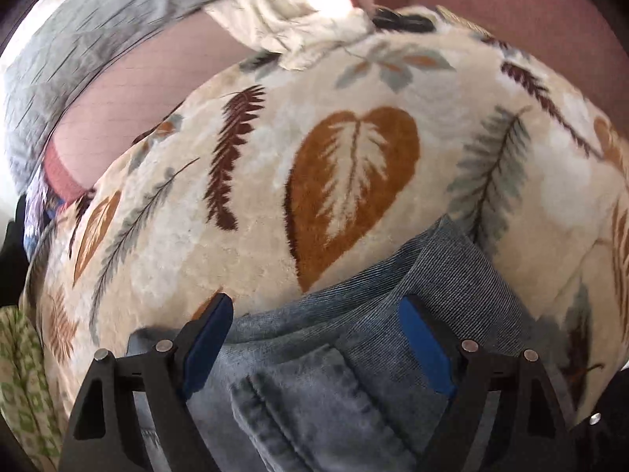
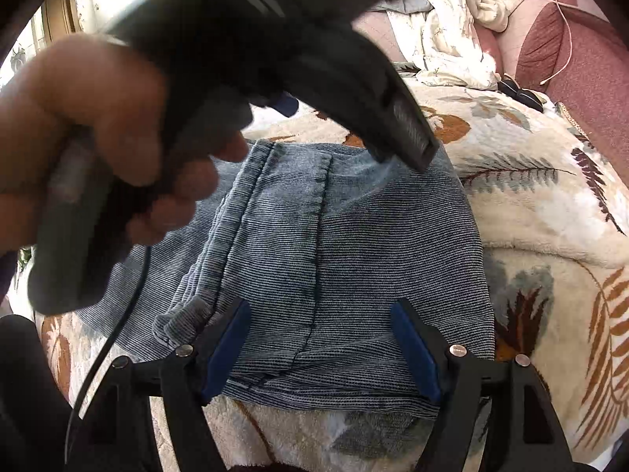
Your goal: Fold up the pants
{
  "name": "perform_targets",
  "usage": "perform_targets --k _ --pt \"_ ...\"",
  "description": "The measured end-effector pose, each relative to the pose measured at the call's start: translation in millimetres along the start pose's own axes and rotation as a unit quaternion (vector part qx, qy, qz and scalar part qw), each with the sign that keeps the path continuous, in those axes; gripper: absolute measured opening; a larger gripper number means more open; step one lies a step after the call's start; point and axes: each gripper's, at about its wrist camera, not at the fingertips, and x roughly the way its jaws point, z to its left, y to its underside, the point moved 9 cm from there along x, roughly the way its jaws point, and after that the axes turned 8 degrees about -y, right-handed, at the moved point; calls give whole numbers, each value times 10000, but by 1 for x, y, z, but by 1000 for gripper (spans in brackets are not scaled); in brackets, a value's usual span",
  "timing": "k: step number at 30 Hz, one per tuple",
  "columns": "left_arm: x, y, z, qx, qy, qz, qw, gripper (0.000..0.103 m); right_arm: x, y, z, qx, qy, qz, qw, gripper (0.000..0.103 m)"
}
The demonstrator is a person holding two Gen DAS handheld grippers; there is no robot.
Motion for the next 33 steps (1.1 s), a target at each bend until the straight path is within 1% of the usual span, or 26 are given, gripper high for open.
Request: perform_targets --k 3,5,9,13,14,16,20,23,27,30,33 --pt "9 -1 -2 243 -210 15 9995 88 1 0 0 2 1 1 10000 77" --pt "13 -3 -2 262 -217 -2 9994 88 1 0 0 2 1 1 10000 78" --pt "15 -4 3 86 -81 36 9999 88 1 0 0 -6 2 -4 10000 78" --pt "6 0 17 -269 121 -10 9996 88 1 0 0 -25 2 -18 10000 78" --pt "1 3 24 -405 245 -62 9989 88 1 0 0 -24 4 -17 10000 79" --pt "-7 9 33 -506 369 -98 9980 88 1 0 0 -31 10 -18 10000 79" --pt "-19 32 55 -599 368 -166 9974 88 1 0 0 -37 15 -21 10000 79" --pt "-20 50 64 -697 422 -90 9966 88 1 -1 2 -45 31 -26 10000 79" --pt "-12 71 69 -692 255 54 9973 88 1 -1 3 -59 52 -45 10000 79" --pt "-6 78 70 -880 354 131 9954 88 0 0 5 -74 57 -62 9999 79" --pt "-8 80 72 -996 374 157 9942 88 -1 2 6 -82 57 -83 9999 79"
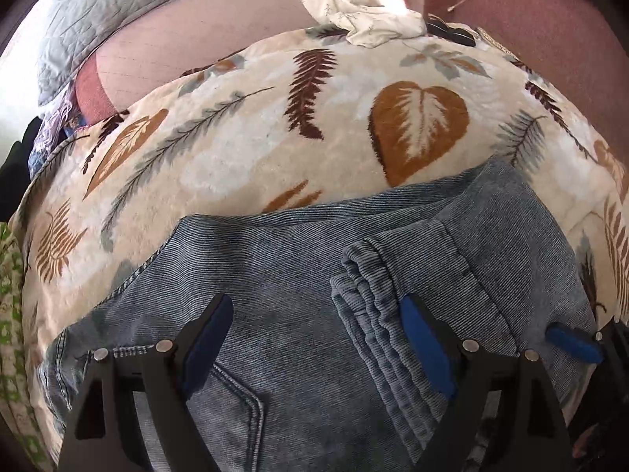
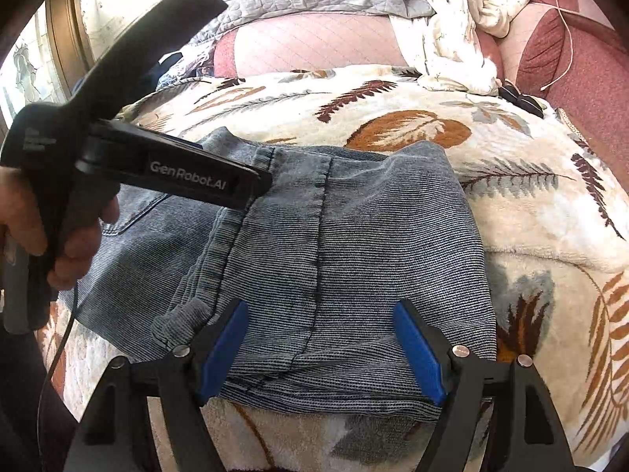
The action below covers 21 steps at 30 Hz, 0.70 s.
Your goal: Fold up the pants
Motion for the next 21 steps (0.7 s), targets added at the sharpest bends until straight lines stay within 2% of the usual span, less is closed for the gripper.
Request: perform_targets --k 3,10,17,21 --pt "-8 5 5 -167 35 -17 9999 88 -2 1 1 -11 -10 -24 10000 79" --pt "-39 33 43 -933 110 -228 9953 88 -1 0 1 -39 11 -53 10000 80" --pt "-71 77 93 -1767 -92 -429 9833 88 -3 0 2 -56 52 -107 9999 81" --pt "-84 106 112 -2006 -272 -460 9782 88 -3 0 2 -65 79 -156 9998 81"
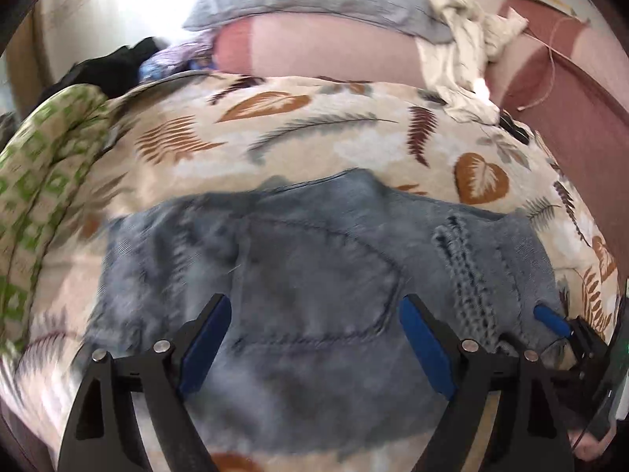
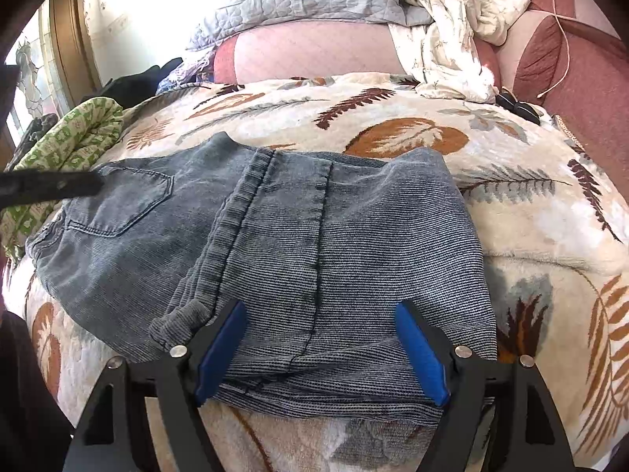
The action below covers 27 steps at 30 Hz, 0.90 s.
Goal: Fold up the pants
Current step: 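Lift both open tools up away from the folded jeans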
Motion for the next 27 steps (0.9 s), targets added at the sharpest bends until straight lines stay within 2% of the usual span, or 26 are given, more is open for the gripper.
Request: perform_targets --k 5,9,13,15,20,24,27 --pt "-16 24 33 -248 -346 -92 9991 88 -1 0 0 19 37 -15 10000 81" --pt "-27 43 56 -542 -548 -144 9969 88 -4 -1 0 72 156 137 9998 81" --pt "-39 60 79 -799 -802 -360 9929 88 -15 -5 2 147 21 126 9998 82" --pt "-46 64 90 -896 -944 -544 9900 88 -28 -11 7 170 -151 -121 9997 83" --pt "-50 60 115 -1166 -1243 -767 9824 88 -51 -27 28 -15 -281 -585 9979 88" --pt "-48 58 139 -1597 -1382 -803 9741 88 -55 -40 56 -120 -500 -557 9971 89" --pt "-44 57 150 -1719 -1509 -708 9709 88 -54 -50 82 -335 -636 -533 9960 89"
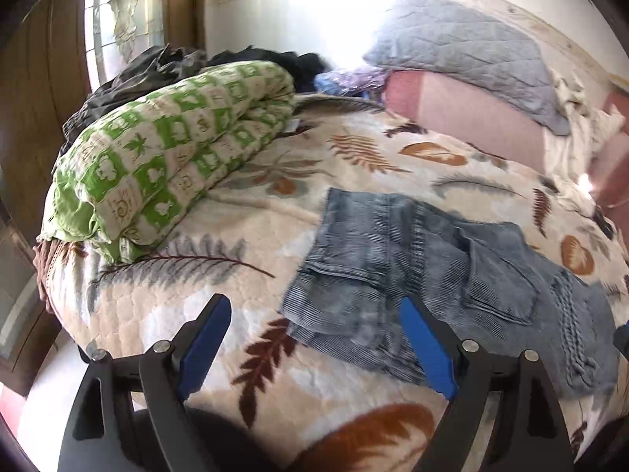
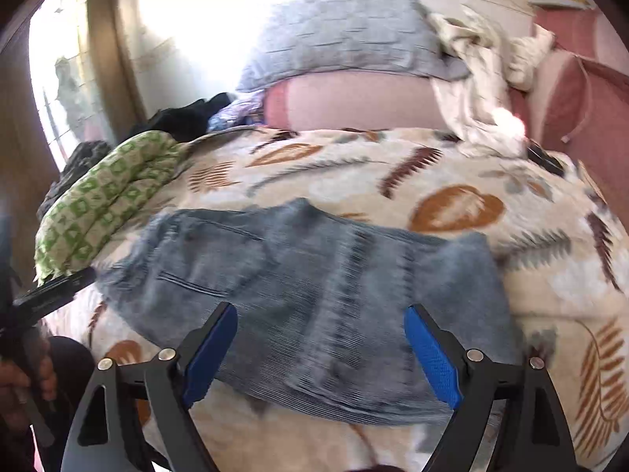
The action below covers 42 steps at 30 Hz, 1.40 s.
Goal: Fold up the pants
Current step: 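Lift both open tools up away from the folded jeans, then move the open right tool down to the folded jeans edge beside the left tool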
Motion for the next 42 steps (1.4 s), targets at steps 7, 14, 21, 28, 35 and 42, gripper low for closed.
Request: perform_targets --k 7,14,21,28,35,42 --pt "9 -9 12 -129 -132 -69 9998 88 16 -13 55 -342 -405 146 9985 89" --pt "17 -13 21 -290 -77 -99 9995 88 27 -29 94 -591 -597 162 9963 89" --pt "29 -10 28 -490 70 59 9988 88 46 -50 126 -653 -821 253 9942 89" --pt "35 -5 29 -695 278 173 9970 88 80 -75 154 -728 -1022 591 9903 89" --pt "40 -5 22 -803 460 130 9956 88 130 -106 191 -899 -1352 1180 9796 89" --pt "55 -2 3 -710 847 413 9930 89 191 -111 241 -1599 -1604 2021 9528 89"
